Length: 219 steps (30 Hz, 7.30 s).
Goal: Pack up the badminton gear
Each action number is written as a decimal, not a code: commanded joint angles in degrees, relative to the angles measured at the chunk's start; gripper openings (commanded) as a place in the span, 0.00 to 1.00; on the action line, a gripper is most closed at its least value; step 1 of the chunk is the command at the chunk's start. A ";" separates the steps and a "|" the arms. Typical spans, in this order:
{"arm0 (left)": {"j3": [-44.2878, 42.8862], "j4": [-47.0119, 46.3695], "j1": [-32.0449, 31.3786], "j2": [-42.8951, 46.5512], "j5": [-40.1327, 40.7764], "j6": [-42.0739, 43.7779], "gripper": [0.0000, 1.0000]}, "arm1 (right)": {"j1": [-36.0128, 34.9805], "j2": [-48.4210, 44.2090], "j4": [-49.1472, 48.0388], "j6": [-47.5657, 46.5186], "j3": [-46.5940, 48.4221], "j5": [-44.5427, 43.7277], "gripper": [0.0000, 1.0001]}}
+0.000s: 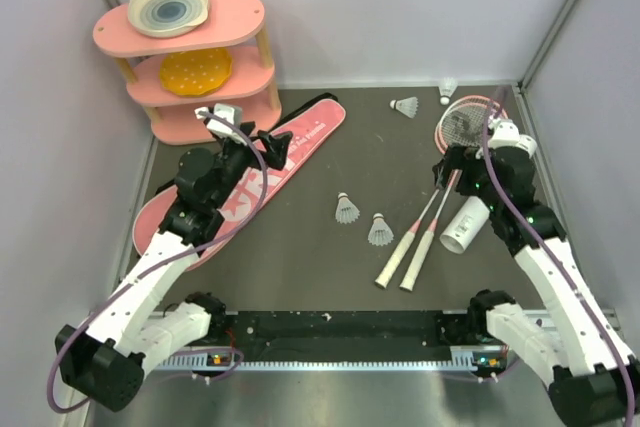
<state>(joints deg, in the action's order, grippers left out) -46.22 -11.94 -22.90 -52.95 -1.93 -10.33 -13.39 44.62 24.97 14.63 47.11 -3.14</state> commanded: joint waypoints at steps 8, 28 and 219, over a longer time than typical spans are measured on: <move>-6.43 0.17 -4.09 -4.62 -10.28 2.07 0.93 | 13.11 23.98 8.42 10.14 13.17 -5.74 0.99; -6.60 -0.71 -4.35 -4.36 -15.99 -1.01 0.93 | 31.32 50.83 9.22 18.94 21.89 -0.03 0.96; 1.57 11.77 -15.51 2.41 -12.48 19.20 0.17 | -31.79 19.37 -0.62 22.74 40.78 21.86 0.00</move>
<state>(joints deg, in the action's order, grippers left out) -44.10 -0.99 -38.65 -50.92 -15.42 9.13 -45.56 66.13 26.57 41.43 88.09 21.71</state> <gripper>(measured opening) 0.701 0.003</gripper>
